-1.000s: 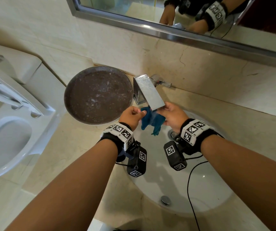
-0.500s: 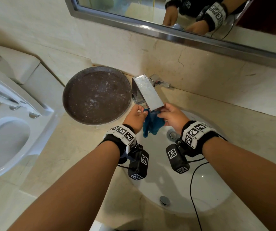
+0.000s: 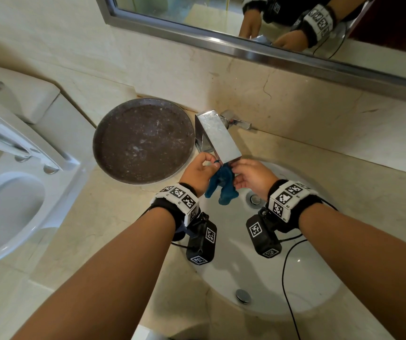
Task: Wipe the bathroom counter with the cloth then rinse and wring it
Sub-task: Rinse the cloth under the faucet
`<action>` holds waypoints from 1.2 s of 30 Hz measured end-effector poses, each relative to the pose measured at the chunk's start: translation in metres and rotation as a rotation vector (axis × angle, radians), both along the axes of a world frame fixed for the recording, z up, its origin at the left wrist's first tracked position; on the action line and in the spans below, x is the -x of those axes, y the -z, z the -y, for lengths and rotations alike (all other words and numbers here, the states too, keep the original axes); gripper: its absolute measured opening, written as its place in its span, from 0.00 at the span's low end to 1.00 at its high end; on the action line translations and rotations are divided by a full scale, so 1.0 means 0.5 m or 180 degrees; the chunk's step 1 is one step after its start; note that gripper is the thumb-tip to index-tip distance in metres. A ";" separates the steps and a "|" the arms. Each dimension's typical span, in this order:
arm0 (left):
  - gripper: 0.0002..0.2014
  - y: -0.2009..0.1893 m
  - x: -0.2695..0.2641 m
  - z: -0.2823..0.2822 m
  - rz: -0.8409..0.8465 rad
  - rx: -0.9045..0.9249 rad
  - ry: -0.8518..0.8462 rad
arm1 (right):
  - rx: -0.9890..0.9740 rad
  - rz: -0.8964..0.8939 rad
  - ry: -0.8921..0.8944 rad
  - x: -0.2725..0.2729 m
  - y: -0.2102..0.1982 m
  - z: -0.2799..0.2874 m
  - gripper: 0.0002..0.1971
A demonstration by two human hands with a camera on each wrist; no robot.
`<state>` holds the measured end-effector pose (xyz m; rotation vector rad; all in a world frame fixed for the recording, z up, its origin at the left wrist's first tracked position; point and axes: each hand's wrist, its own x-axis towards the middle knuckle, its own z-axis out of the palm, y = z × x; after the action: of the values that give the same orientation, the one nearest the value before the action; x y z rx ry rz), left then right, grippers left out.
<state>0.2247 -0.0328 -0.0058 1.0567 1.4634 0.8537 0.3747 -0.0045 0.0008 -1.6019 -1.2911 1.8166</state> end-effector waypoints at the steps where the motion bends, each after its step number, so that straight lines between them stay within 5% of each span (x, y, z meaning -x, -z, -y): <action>1: 0.05 -0.002 -0.002 0.000 0.0028 0.0010 -0.0016 | -0.0019 0.0007 0.0002 -0.001 0.001 0.000 0.13; 13: 0.07 -0.006 -0.002 0.001 0.0263 0.0186 -0.0136 | -0.0627 0.0521 -0.0263 -0.017 0.001 0.006 0.11; 22: 0.09 -0.008 -0.003 -0.005 0.0286 0.0407 -0.0149 | -0.0236 -0.0173 0.0055 -0.014 -0.006 0.005 0.10; 36: 0.11 -0.011 -0.002 -0.006 0.0304 0.0374 -0.0170 | -0.0168 -0.0146 0.0186 -0.018 0.000 -0.003 0.10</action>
<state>0.2259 -0.0298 -0.0003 0.8817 1.4486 0.8343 0.3837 -0.0032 0.0007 -1.5451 -1.2487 1.7595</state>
